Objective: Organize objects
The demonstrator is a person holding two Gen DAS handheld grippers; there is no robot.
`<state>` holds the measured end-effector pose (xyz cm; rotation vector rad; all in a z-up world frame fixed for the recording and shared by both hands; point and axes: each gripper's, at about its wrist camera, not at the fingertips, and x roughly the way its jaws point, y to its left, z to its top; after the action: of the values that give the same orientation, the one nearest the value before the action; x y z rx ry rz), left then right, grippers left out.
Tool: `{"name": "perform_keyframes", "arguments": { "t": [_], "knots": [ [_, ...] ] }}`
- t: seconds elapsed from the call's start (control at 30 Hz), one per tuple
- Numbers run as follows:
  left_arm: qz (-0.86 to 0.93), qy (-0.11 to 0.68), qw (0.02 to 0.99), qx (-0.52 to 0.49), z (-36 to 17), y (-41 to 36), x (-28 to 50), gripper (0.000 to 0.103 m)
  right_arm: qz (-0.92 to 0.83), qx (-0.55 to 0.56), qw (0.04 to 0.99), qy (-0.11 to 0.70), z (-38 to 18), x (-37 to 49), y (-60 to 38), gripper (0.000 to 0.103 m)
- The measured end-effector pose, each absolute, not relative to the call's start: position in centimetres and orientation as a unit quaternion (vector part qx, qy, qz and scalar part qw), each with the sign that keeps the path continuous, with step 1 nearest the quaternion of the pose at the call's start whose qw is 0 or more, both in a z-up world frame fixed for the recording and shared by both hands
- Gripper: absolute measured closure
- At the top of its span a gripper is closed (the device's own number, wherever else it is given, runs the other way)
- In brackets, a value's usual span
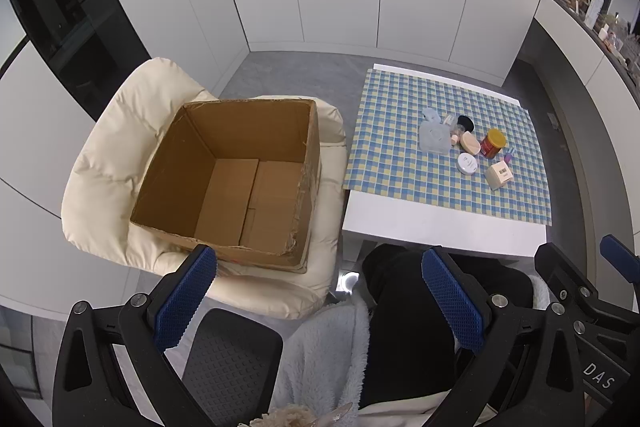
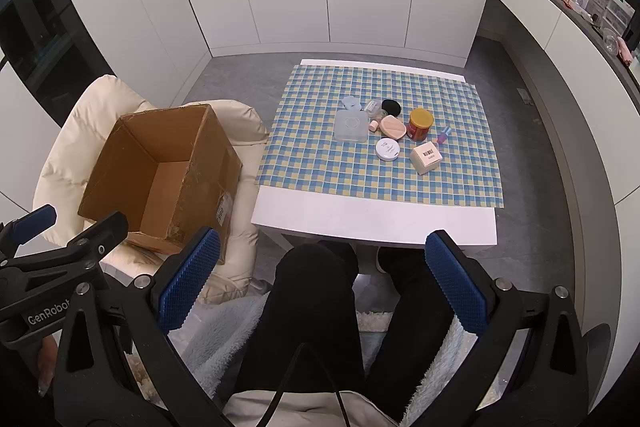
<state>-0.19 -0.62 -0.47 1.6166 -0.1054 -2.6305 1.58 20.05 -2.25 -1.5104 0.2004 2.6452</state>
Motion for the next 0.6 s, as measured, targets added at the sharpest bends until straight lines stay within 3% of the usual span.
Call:
{"name": "perform_keyframes", "arguments": {
  "t": [0.6],
  "knots": [
    [-0.850,-0.035,0.026,0.525,-0.77,-0.44,-0.12,0.000,0.865,-0.496,0.043,0.065,-2.54,1.66,20.13,0.000]
  ]
}}
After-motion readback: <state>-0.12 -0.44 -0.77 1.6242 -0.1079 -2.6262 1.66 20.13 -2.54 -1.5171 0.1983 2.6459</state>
